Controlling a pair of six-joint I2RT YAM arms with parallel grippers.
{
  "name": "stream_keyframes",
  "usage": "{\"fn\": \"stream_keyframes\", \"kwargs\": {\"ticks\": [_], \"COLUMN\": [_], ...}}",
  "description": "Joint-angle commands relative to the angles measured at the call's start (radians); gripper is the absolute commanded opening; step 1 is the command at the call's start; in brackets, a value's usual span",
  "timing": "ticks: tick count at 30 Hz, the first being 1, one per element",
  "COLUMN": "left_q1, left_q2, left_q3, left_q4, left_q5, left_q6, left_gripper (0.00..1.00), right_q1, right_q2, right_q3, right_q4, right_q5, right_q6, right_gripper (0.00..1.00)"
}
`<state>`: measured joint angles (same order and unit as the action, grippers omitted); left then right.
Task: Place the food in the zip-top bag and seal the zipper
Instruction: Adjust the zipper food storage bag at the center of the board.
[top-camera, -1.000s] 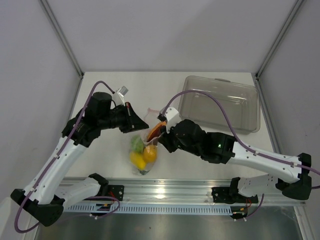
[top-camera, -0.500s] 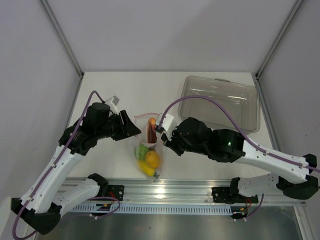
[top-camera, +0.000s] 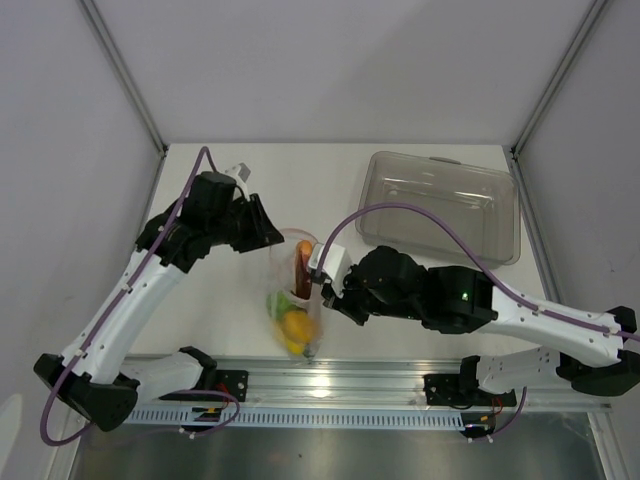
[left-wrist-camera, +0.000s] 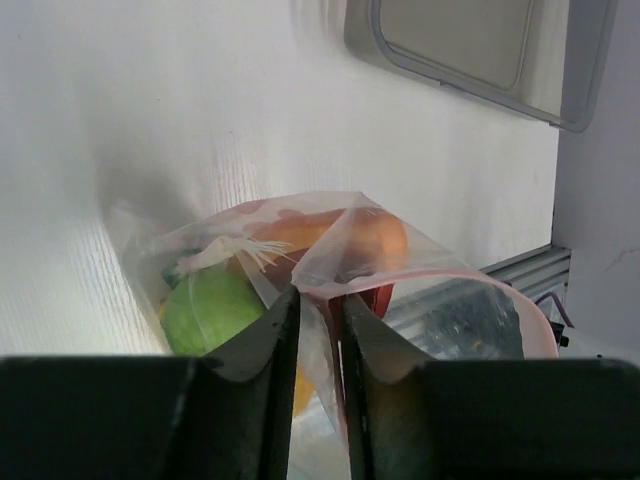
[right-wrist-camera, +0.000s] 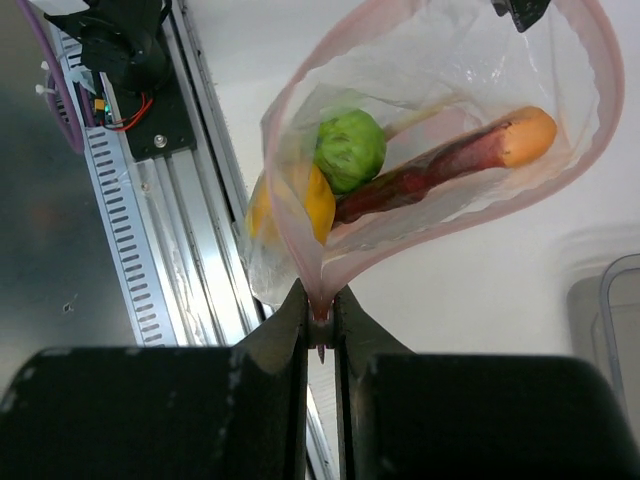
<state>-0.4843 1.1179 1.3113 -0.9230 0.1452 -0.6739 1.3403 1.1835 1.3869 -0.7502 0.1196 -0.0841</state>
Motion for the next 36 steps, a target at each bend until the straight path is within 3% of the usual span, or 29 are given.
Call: {"fn": "stream_keyframes", "kwargs": {"ticks": [1,3,5,10,15,22,29,31,34,36], "left_q1": [0.023,0.038,0.052,0.075,0.075,0.076,0.076,0.076,0.076,0.076], "left_q2": [0.023,0.033,0.036,0.01,-0.062,-0.234,-0.349,-0.372,-0.414,-0.438], "left_q3": [0.057,0.081,0.095,0.16,0.154,-0.046,-0.167,-0.167,-0.135,-0.109], "left_q4": [0.016,0.009,0.001,-0.052,-0.096,-0.07,-0.039,-0.031,-0.037,-0.022], "left_q5": [0.034,0.051,0.051,0.015,-0.053,0.007,0.099,0.111,0.097,0.091], "left_q6": [0.039,0.048,0.059,0.086,0.108,0.086,0.091,0.118,0.158,0.187], "left_gripper": [0.22,0.06,0.01,0.01,0.01,0.01,0.01,0.05,0.24,0.41], "right_q1": [0.017,0.017,0.017,-0.003,-0.119,-0.318,-0.414,-0.417,-0.42,-0.421], "right_q2": [-0.005,-0.01,-0.016,-0.044,-0.081,-0.102,-0.064,-0.064,-0.074,-0.084], "right_q3": [0.001,0.004,0.008,0.008,-0.011,-0.057,-0.045,-0.042,-0.037,-0.029], "right_q4": [-0.001,-0.012,-0.024,-0.05,-0.057,0.018,0.043,0.035,0.02,0.0], "right_q5": [0.023,0.051,0.095,0.192,0.164,-0.098,-0.204,-0.213,-0.235,-0.255], "right_q6": [-0.025,-0.031,-0.04,-0.068,-0.063,-0.003,0.041,0.04,0.035,0.027], "right_gripper": [0.0,0.0,0.0,0.0,0.0,0.0,0.0,0.0,0.0,0.0]}}
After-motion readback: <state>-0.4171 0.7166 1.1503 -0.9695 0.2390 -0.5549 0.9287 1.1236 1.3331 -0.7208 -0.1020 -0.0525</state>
